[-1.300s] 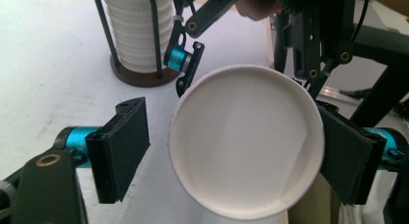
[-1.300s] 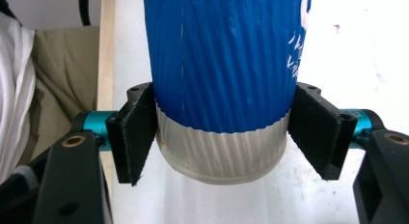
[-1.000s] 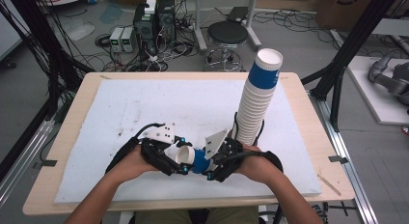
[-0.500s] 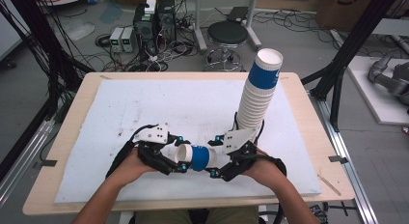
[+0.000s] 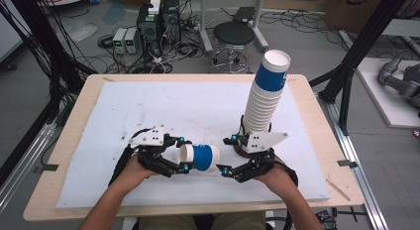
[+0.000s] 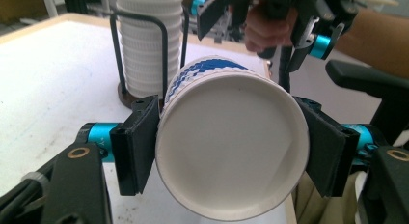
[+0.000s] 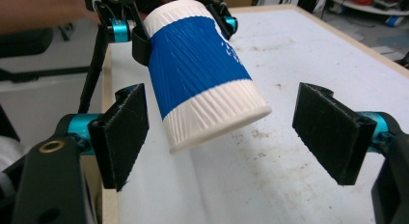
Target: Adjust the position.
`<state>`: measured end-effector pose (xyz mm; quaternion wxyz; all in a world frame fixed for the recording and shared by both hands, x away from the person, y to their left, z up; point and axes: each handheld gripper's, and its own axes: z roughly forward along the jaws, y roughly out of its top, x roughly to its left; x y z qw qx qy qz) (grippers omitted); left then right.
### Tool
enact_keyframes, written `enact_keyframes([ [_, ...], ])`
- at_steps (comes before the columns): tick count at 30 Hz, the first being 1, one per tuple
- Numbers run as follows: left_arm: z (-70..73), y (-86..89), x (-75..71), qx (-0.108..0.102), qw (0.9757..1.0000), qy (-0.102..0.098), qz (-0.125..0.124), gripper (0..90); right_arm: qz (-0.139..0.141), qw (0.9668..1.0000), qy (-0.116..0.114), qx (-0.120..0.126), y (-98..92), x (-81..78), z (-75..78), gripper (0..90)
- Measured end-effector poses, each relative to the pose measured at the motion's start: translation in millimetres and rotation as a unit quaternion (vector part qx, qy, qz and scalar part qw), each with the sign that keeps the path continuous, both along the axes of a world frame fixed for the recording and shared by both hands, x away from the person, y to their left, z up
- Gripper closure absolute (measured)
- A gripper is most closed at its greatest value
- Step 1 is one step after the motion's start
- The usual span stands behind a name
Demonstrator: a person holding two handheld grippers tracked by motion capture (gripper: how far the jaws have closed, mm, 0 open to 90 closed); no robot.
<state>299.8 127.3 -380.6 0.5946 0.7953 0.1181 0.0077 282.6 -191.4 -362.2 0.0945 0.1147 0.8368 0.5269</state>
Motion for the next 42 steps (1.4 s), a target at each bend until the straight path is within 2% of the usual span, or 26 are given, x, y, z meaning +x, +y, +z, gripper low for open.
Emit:
enact_keyframes([
  [1, -1.2, 1.8, 0.0, -0.015, 0.9999, 0.001, 0.003, 29.4, -0.005, 1.0, 0.001, 0.006, -1.4, -0.2, -1.0, 20.8],
  [5, -3.0, 4.3, -0.1, -0.03, 0.9995, 0.0, 0.007, 29.4, -0.016, 0.9997, 0.004, 0.019, -6.0, -1.0, -4.5, 20.8],
  [6, -4.3, 5.5, -0.4, -0.039, 0.9992, -0.001, 0.008, 29.4, -0.022, 0.9992, 0.003, 0.033, -9.4, -1.6, -7.5, 20.8],
  [7, -4.3, 5.5, -0.4, -0.039, 0.9992, -0.001, 0.008, 29.4, -0.024, 0.9989, 0.003, 0.039, -10.5, -1.6, -8.7, 20.8],
  [11, -7.2, 7.6, -1.8, -0.061, 0.998, -0.003, 0.013, 29.4, -0.035, 0.9978, 0.011, 0.055, -15.3, -2.3, -15.5, 20.8],
  [12, -7.2, 7.6, -1.8, -0.061, 0.998, -0.003, 0.013, 29.4, -0.036, 0.9976, 0.013, 0.058, -16.3, -2.6, -17.0, 20.8],
  [19, -10.6, 8.8, -3.0, -0.067, 0.9976, -0.008, 0.013, 29.4, -0.038, 0.9976, 0.01, 0.058, -18.4, -2.4, -20.7, 20.8],
  [24, -13.4, 10.2, -4.8, -0.08, 0.9968, -0.009, 0.007, 29.4, -0.036, 0.9978, 0.021, 0.052, -19.2, -2.9, -26.7, 20.8],
  [31, -13.4, 9.8, -6.3, -0.092, 0.9957, -0.014, 0.005, 29.5, -0.025, 0.9979, 0.031, 0.052, -16.3, -3.2, -29.3, 19.8],
  [42, -13.8, 5.9, -8.5, -0.103, 0.9945, -0.013, -0.017, 29.5, 0.0, 0.9979, 0.044, 0.048, -9.8, -3.5, -32.8, 19.8],
])
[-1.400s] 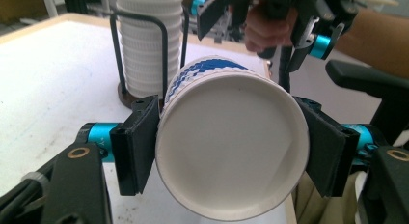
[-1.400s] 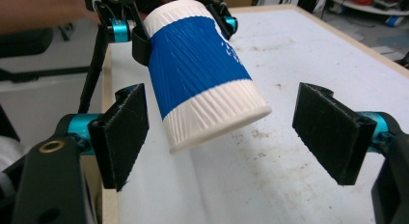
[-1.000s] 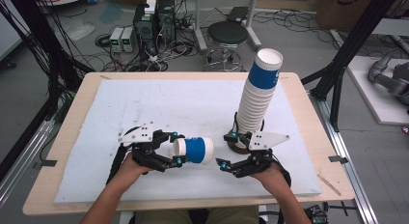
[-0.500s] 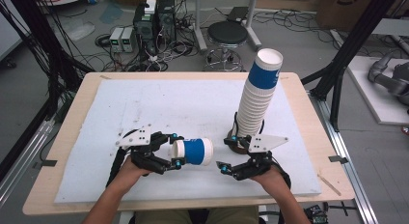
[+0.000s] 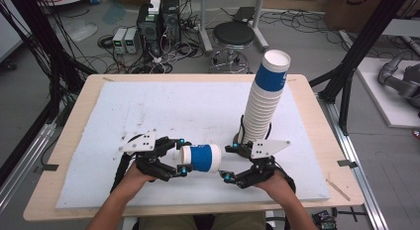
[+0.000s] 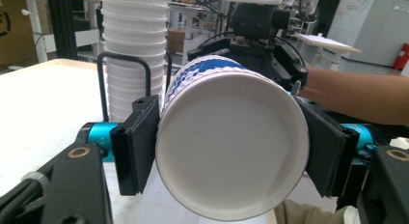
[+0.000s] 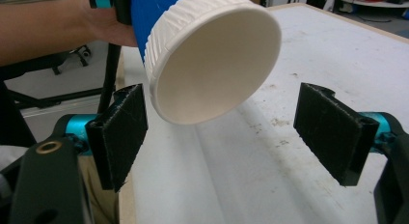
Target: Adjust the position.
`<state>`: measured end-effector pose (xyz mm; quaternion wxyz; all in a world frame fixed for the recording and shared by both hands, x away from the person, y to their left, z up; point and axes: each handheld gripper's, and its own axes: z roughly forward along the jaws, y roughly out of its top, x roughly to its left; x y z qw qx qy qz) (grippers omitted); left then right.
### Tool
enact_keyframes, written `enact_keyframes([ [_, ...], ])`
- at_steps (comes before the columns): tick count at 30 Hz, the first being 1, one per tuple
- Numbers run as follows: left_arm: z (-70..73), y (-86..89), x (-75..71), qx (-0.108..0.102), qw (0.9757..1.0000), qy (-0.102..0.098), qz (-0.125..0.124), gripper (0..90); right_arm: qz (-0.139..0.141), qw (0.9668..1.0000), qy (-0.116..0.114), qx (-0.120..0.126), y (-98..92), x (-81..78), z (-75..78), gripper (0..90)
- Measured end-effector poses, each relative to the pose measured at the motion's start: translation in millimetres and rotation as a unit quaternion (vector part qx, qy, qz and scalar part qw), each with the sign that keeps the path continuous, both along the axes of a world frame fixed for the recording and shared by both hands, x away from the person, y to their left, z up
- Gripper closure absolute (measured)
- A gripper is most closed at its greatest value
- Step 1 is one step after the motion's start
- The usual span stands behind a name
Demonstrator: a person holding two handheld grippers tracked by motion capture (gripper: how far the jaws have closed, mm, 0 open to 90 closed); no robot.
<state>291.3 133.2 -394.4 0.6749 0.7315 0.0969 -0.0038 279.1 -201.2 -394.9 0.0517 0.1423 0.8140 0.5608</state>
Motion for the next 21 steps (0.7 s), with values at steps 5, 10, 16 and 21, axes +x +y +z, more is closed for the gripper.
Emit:
enact_keyframes([
  [5, 0.8, -2.4, -1.4, -0.008, 0.9999, 0.001, -0.011, 29.6, 0.008, 1.0, 0.001, 0.001, 2.3, 0.1, -0.8, 19.8],
  [10, 0.5, -4.7, -1.9, -0.018, 0.9995, 0.007, -0.026, 29.8, 0.026, 0.9996, 0.009, 0.009, 5.9, -0.4, -1.5, 18.1],
  [16, -2.3, -10.1, -2.6, -0.016, 0.999, 0.011, -0.041, 29.9, 0.046, 0.9987, 0.013, 0.016, 11.5, -0.4, -3.1, 16.1],
  [21, -3.2, -11.7, -2.7, -0.01, 0.9988, 0.009, -0.047, 29.9, 0.053, 0.9984, 0.013, 0.016, 14.4, -1.7, -3.4, 17.0],
])
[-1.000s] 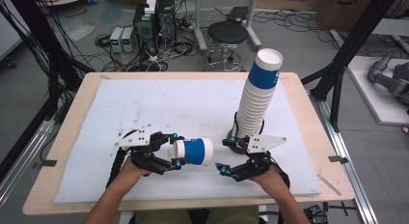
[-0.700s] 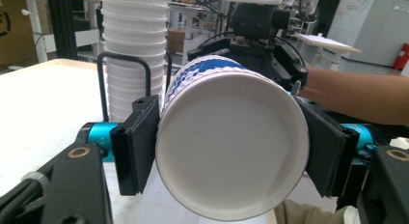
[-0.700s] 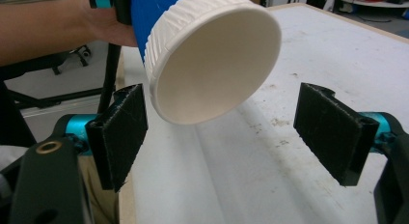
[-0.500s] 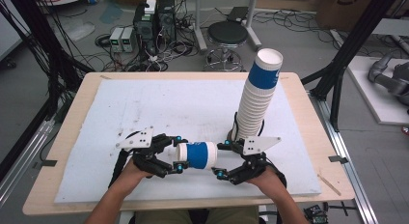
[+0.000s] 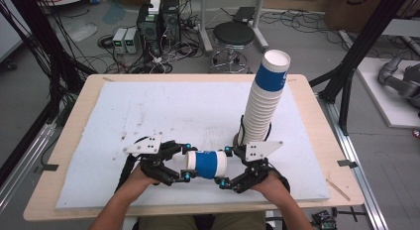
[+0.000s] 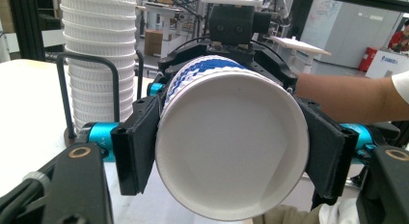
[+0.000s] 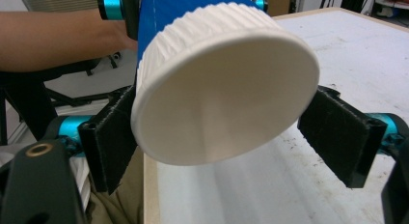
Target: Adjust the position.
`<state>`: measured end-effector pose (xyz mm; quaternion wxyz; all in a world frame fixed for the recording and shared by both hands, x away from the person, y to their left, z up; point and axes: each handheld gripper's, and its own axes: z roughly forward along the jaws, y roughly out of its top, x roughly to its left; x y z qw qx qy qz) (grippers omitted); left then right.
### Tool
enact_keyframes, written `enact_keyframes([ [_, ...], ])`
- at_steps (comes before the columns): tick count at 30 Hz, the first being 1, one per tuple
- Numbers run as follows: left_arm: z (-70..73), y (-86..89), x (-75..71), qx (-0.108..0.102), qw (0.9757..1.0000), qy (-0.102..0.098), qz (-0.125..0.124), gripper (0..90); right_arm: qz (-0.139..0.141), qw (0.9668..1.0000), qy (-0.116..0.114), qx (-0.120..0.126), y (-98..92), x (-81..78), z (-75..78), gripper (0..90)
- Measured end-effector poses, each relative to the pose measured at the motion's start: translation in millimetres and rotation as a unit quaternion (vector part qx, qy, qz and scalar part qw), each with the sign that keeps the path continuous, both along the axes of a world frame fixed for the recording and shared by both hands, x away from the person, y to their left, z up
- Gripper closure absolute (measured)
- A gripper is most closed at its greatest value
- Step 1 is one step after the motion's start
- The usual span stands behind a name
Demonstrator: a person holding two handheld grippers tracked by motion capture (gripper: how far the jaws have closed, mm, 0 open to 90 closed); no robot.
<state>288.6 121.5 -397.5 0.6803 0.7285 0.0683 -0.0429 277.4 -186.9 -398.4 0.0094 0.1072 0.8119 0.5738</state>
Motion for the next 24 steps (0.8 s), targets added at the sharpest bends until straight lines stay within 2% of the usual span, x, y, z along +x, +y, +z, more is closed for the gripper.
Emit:
enact_keyframes([
  [5, -0.5, 1.4, 0.6, -0.001, 1.0, -0.003, -0.001, 30.6, 0.003, 0.9999, -0.011, 0.009, -3.0, 0.0, 2.4, 21.8],
  [8, -1.5, 1.5, 0.7, 0.008, 0.9999, -0.006, -0.003, 30.9, 0.005, 0.9998, -0.015, 0.009, -4.3, -0.1, 3.6, 23.8],
  [17, -4.3, 0.2, 0.7, 0.039, 0.9992, 0.001, 0.005, 30.9, 0.005, 0.9997, -0.016, -0.02, -5.0, 1.0, 5.1, 27.7],
  [18, -4.9, -1.2, 0.4, 0.047, 0.9988, 0.006, 0.014, 30.2, 0.004, 0.9996, -0.016, -0.023, -4.9, 1.1, 5.1, 27.7],
  [20, -5.3, -2.0, 0.0, 0.049, 0.9986, 0.01, 0.02, 28.7, 0.002, 0.9995, -0.016, -0.027, -4.7, 1.1, 5.1, 27.7],
  [22, -6.1, -3.3, 0.0, 0.061, 0.9973, 0.024, 0.034, 20.6, 0.001, 0.9994, -0.018, -0.028, -5.3, 1.1, 5.5, 27.7],
  [24, -6.2, -3.3, -0.4, 0.063, 0.9971, 0.025, 0.036, 16.6, -0.004, 0.9992, -0.023, -0.031, -6.3, 1.3, 6.6, 27.7],
])
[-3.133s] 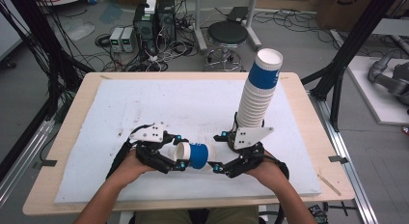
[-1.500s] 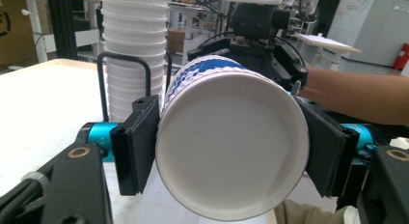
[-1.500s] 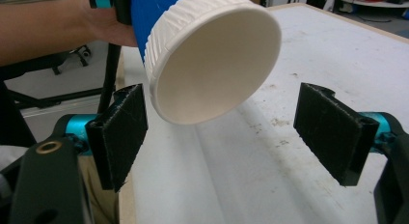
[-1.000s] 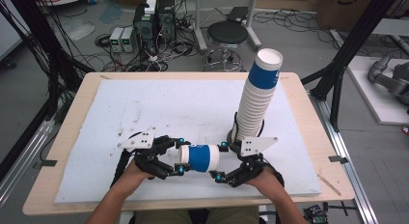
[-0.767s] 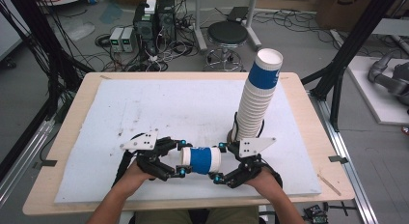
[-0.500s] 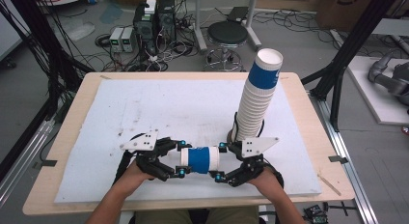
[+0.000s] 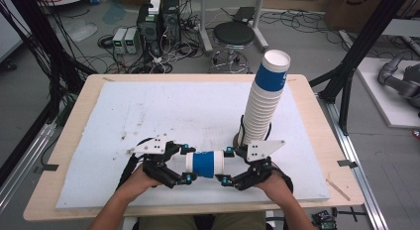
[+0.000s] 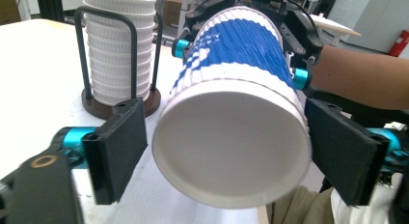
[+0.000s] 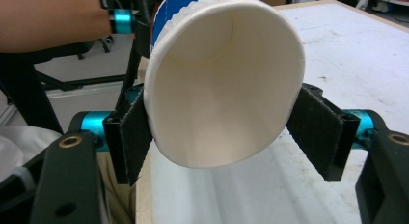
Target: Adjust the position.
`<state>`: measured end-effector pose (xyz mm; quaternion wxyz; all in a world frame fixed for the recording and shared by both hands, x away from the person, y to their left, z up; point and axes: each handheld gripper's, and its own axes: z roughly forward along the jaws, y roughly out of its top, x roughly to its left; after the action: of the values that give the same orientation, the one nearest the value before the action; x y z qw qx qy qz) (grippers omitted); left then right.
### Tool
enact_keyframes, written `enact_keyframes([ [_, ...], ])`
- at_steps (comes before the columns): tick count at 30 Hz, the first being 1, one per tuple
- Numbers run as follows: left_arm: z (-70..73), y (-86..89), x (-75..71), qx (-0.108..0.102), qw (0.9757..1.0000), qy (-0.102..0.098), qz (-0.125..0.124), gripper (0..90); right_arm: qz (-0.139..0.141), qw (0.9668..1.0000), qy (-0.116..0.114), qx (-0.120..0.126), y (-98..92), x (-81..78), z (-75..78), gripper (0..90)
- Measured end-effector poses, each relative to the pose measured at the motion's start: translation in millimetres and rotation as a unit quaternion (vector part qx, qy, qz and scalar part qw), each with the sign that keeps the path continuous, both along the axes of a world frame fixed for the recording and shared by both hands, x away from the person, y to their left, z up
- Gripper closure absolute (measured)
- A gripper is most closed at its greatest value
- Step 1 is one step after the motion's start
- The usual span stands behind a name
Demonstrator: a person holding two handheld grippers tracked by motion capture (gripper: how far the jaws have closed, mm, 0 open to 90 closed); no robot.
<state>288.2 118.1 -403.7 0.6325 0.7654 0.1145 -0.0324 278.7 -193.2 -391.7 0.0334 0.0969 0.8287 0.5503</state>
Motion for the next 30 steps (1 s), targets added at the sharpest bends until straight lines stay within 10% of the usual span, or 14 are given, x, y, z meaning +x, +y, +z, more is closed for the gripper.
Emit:
enact_keyframes([
  [21, 21.0, 13.4, 1.4, 0.072, 0.9967, -0.024, 0.026, 15.4, -0.009, 0.9977, -0.02, -0.064, 0.2, 6.4, 19.4, 27.5],
  [30, 42.4, 9.8, 6.7, 0.122, 0.9918, -0.037, 0.006, 15.4, 0.02, 0.9848, -0.042, -0.168, 22.5, 13.3, 41.9, 27.3],
])
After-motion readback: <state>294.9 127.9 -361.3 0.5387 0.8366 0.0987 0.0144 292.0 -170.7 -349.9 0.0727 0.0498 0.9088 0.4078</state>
